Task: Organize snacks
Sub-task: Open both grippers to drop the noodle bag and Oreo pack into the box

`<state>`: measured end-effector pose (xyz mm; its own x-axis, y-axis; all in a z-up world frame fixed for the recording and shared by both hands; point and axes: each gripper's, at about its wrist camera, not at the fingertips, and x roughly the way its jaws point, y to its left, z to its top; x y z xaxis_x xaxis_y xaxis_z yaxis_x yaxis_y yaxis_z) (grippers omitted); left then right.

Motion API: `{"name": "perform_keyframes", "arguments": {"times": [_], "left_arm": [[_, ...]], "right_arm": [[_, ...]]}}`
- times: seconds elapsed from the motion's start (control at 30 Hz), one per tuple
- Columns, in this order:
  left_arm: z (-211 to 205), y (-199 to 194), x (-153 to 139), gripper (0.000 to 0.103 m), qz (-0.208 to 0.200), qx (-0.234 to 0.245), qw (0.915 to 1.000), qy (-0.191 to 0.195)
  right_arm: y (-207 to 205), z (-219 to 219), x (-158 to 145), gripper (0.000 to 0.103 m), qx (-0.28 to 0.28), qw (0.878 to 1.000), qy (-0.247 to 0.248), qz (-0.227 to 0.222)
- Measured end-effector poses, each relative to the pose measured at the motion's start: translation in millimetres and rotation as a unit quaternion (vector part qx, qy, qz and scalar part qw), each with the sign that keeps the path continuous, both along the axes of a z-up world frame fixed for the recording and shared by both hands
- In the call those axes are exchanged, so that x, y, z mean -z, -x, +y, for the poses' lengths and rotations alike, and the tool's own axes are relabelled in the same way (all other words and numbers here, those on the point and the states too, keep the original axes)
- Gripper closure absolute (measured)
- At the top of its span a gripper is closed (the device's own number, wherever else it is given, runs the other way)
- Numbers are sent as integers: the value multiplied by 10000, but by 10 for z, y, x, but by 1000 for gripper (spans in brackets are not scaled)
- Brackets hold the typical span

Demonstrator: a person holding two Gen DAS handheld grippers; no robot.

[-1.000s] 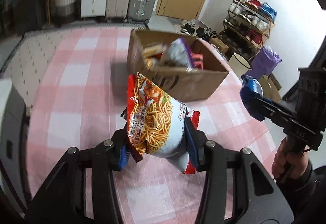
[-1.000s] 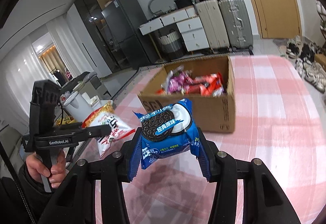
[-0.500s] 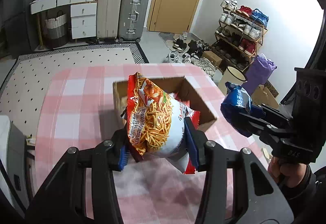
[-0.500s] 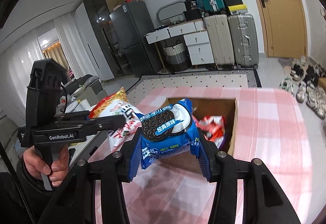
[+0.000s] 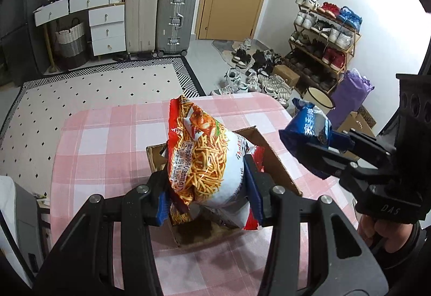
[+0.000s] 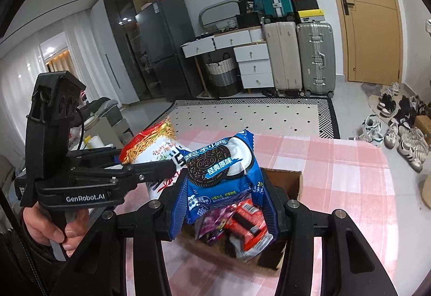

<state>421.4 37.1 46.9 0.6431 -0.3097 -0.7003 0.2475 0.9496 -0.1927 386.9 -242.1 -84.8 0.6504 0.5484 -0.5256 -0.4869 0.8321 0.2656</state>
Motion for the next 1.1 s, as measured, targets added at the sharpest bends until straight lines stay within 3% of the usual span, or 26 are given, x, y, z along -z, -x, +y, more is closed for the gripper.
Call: {"name": "perform_keyframes", "arguments": {"times": [0.27, 0.47, 0.67, 0.77, 0.8, 0.87, 0.93, 1.1], "left_arm": [[-76, -323, 228, 59, 200, 87, 9997, -86], [-36, -478, 395, 59, 406, 118, 9988, 241], [-91, -544, 503, 58, 536, 232, 9979, 289], [-145, -595, 527, 58, 637, 251, 9973, 272], [-172, -608, 535, 54, 679, 252, 9972, 179], [-179, -607, 547, 47, 718, 229, 9971, 44], [-148, -555, 529, 46, 659, 187, 9977, -18], [-30, -457, 423, 27, 484, -3, 9988, -29]], "right_arm": [[-242, 42, 123, 54, 61, 9998, 1, 198], [-408, 61, 329, 54, 174, 9987, 147, 454], [-489, 56, 436, 54, 302, 9977, 231, 552], [-511, 64, 489, 48, 316, 9972, 308, 608], [-510, 56, 498, 46, 346, 9971, 322, 599], [-490, 16, 501, 32, 345, 9975, 257, 562], [-445, -35, 462, 31, 367, 9981, 146, 463], [-355, -130, 319, 28, 391, 9988, -23, 290]]}}
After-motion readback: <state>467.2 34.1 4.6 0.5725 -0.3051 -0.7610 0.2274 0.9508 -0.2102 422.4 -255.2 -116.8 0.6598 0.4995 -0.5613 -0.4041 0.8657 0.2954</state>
